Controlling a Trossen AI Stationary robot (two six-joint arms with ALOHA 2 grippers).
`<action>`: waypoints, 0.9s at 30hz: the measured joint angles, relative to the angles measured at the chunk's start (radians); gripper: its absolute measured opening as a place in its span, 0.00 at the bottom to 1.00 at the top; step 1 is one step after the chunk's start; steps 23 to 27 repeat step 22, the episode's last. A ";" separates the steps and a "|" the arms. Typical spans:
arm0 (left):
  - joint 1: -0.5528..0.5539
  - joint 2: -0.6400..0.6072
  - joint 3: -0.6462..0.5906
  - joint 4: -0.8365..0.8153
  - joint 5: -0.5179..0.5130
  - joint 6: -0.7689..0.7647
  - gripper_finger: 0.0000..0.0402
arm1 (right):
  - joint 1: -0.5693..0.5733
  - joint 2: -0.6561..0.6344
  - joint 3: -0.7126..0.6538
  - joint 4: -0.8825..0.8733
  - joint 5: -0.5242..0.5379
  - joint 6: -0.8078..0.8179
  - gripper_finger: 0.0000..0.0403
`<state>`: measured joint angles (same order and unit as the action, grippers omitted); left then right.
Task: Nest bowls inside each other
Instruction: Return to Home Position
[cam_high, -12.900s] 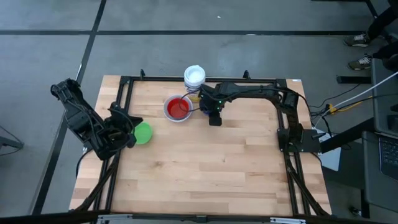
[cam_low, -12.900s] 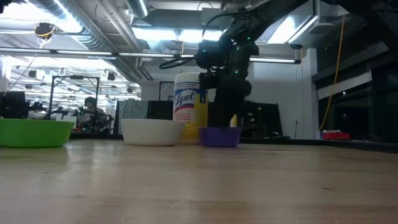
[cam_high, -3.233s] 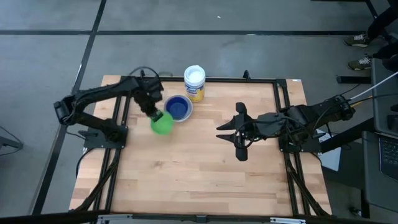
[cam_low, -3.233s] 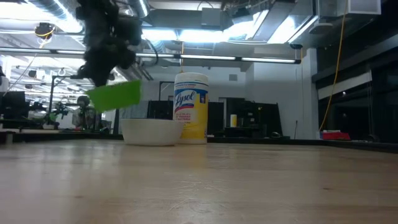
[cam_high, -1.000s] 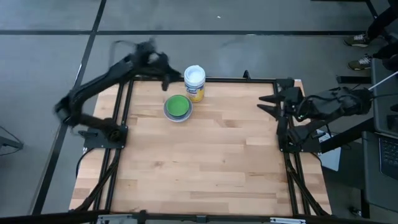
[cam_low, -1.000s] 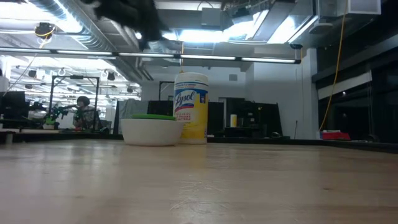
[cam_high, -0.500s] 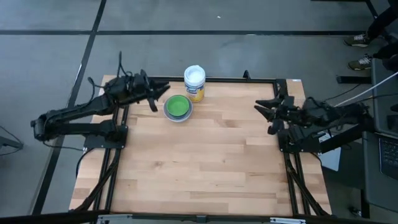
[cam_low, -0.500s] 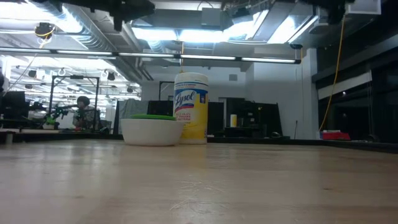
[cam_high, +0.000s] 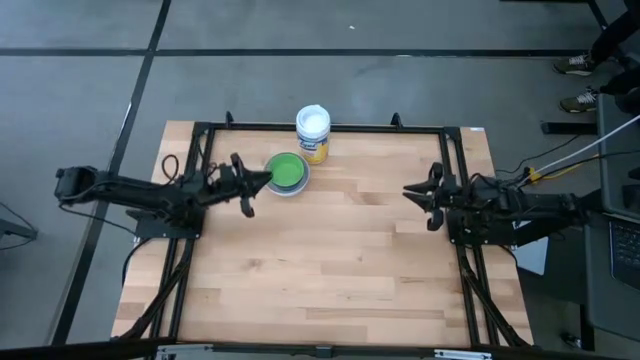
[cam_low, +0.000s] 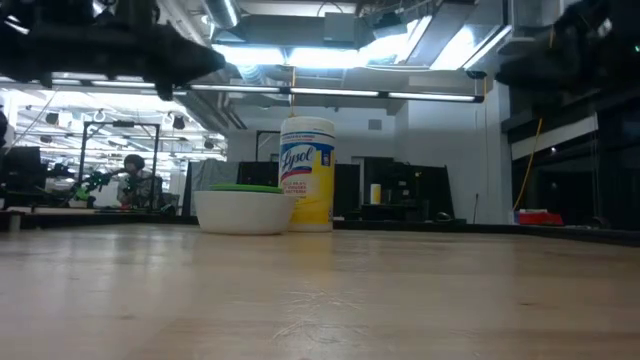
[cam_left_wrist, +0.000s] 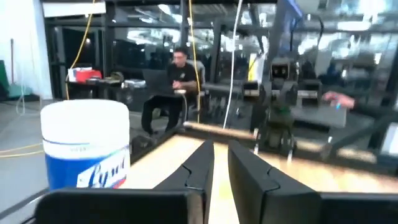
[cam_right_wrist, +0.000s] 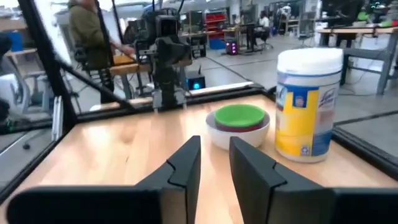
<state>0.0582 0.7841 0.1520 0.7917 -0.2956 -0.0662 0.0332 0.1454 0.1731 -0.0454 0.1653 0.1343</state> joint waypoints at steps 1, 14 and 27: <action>-0.029 0.000 -0.010 -0.004 -0.030 0.018 0.10 | 0.000 -0.023 -0.017 -0.012 -0.007 -0.007 0.21; -0.171 -0.008 -0.144 0.077 -0.171 0.100 0.06 | -0.002 -0.141 -0.124 -0.016 -0.032 -0.144 0.22; -0.130 -0.012 -0.144 -0.052 -0.148 0.056 0.05 | -0.009 -0.096 -0.124 -0.018 -0.035 -0.176 0.19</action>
